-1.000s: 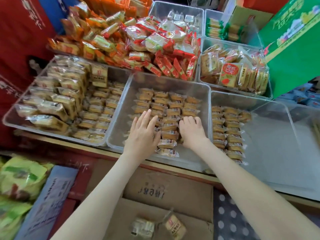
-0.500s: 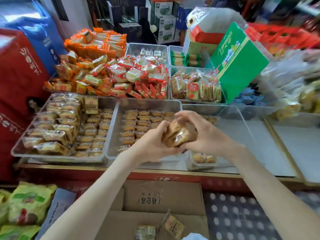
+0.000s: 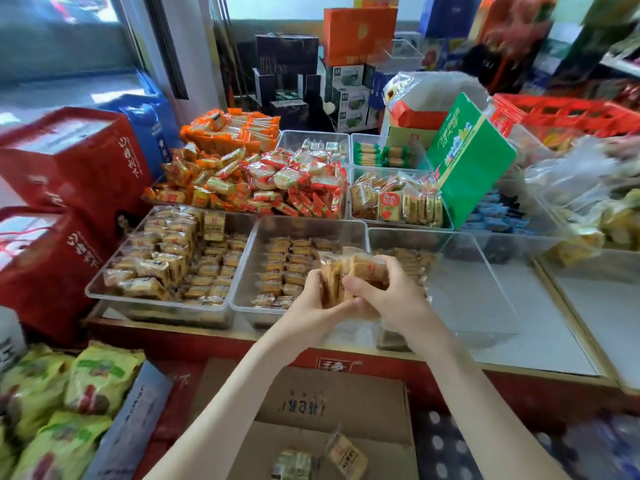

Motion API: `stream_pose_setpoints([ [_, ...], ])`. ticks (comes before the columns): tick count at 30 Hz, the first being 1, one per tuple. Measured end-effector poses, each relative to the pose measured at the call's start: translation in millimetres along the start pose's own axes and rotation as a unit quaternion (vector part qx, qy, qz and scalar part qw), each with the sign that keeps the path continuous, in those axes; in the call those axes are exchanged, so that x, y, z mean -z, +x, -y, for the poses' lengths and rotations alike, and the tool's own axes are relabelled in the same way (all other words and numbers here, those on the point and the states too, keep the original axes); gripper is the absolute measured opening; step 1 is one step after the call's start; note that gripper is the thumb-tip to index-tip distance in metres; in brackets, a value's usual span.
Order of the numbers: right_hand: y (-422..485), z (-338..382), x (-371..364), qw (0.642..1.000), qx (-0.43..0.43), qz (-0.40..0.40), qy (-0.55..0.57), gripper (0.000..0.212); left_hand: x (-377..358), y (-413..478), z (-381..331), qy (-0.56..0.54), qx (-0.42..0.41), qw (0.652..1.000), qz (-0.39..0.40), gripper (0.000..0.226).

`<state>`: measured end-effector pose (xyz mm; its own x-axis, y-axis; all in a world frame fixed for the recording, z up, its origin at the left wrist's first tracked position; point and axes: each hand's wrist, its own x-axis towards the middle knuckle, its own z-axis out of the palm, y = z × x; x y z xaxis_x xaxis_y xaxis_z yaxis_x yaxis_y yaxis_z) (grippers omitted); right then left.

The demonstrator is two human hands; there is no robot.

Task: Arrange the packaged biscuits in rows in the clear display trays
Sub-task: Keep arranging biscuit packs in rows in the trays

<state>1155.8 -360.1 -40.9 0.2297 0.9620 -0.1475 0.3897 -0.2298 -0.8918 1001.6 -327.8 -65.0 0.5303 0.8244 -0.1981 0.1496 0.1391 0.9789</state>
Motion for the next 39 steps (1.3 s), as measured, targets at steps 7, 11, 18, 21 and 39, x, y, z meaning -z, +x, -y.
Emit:
stream_pose_setpoints([
  [7, -10.4, -13.9, 19.4, 0.953, -0.059, 0.052, 0.291, 0.049, 1.4, -13.3, 8.9, -0.177, 0.038, 0.982, -0.045, 0.029],
  [11, -14.5, -22.0, 31.9, 0.928, -0.070, 0.040, 0.363, 0.043, 1.5, -13.3, 9.4, -0.269, 0.054, 0.959, -0.076, 0.033],
  [18, -17.4, -16.7, 19.5, 0.923, -0.030, 0.054, 0.380, 0.046, -21.2, -17.7, -3.7, -0.140, 0.023, 0.990, -0.021, 0.065],
  [21, -17.8, -18.6, 15.9, 0.949, -0.011, 0.064, 0.309, 0.042, -22.2, -16.2, -0.4, -0.070, 0.013, 0.996, -0.056, 0.056],
  [39, -10.6, -21.7, 44.0, 0.994, 0.029, 0.051, 0.088, 0.019, -15.5, -23.9, 18.4, -0.034, 0.031, 0.999, 0.003, 0.077],
])
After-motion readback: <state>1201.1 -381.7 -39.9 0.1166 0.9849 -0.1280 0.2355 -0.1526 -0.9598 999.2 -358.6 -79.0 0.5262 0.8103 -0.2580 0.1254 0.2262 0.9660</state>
